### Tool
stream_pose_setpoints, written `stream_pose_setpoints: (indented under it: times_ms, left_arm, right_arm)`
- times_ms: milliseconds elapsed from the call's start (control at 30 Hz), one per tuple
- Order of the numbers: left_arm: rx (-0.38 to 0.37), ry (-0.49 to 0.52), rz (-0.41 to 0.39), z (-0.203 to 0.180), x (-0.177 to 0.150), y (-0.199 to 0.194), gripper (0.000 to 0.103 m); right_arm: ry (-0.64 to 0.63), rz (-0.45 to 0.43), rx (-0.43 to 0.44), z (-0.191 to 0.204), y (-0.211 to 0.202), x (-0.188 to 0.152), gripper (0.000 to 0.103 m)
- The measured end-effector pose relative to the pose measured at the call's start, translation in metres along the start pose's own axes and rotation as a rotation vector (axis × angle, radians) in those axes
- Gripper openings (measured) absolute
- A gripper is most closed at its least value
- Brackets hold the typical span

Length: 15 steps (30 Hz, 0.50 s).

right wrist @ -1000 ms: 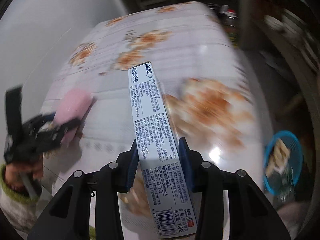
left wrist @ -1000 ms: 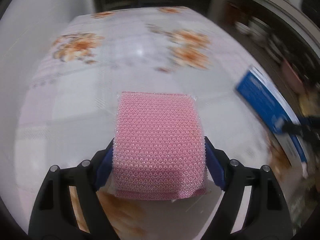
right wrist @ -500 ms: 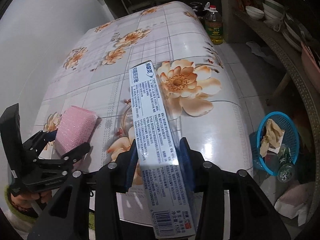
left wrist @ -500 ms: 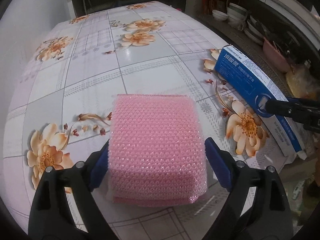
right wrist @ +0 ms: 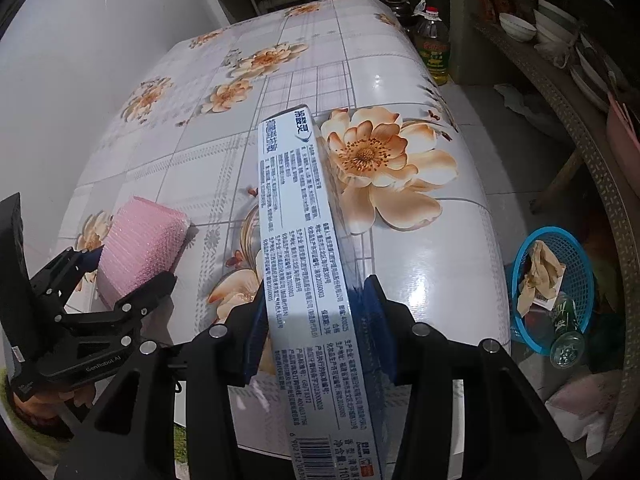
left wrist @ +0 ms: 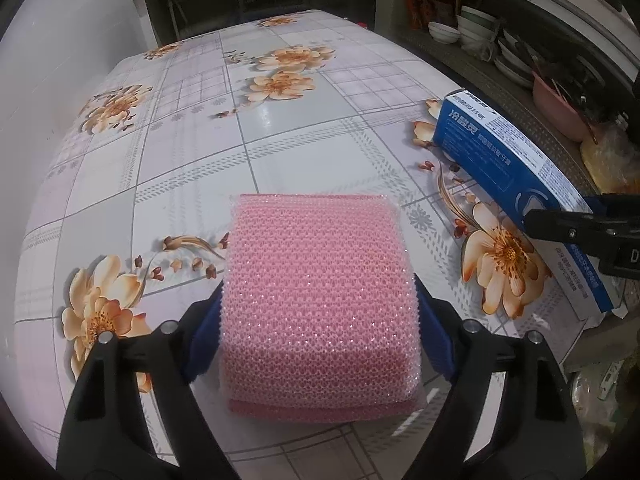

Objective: Collect trash
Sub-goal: 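Lift the pink scrubber and toothpaste box off the table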

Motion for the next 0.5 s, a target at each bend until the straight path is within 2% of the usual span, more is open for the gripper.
stream_pose_setpoints:
  times_ms: [500]
  left_arm:
    - [0.020,0.002,-0.010,0.0028,-0.0020,-0.0038,0.078]
  right_arm:
    - [0.007,-0.017,0.029,0.0017,-0.0053,0.0028,0.037]
Point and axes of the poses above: each gripper's, at about its wrist camera, not at the fingertips, and y roughly the way its jaws point, z to its left, x to its top, the point moved 8 cm from there along y, roughly the way its jaws point, and after that the axes turned 4 degrees about -y, right-handed, at the moved point
